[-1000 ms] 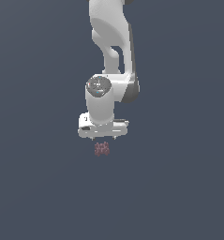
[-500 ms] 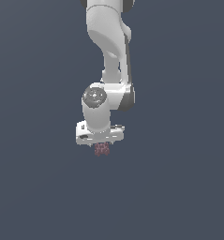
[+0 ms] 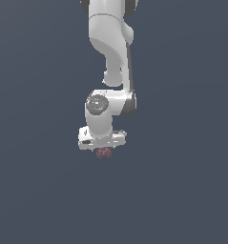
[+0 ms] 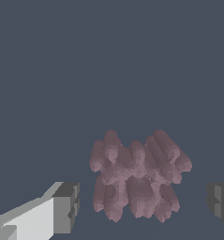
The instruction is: Pick up the object and move it to a goal position.
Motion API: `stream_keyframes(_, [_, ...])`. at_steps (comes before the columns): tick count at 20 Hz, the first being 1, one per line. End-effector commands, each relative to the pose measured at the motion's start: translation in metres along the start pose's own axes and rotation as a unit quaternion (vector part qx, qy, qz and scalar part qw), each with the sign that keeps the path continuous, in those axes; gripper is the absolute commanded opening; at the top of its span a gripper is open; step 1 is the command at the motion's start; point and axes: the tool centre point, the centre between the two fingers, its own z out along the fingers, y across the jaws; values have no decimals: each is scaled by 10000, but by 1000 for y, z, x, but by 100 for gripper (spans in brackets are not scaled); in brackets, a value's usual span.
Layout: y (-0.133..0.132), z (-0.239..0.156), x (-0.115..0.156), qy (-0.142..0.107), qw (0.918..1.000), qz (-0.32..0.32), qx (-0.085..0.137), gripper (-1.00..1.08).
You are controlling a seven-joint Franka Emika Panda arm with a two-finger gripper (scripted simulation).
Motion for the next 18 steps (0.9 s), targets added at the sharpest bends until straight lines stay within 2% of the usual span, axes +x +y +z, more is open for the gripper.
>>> stream_keyframes(1, [0,14,-1,-4,10000,-6,1,100])
stream_keyframes(8, [0,28,1,-3,10000,-10,1,100])
stream_keyframes(9, [0,28,1,-3,10000,-10,1,-100])
stream_keyframes(18, [0,28,1,-3,10000,-10,1,-100])
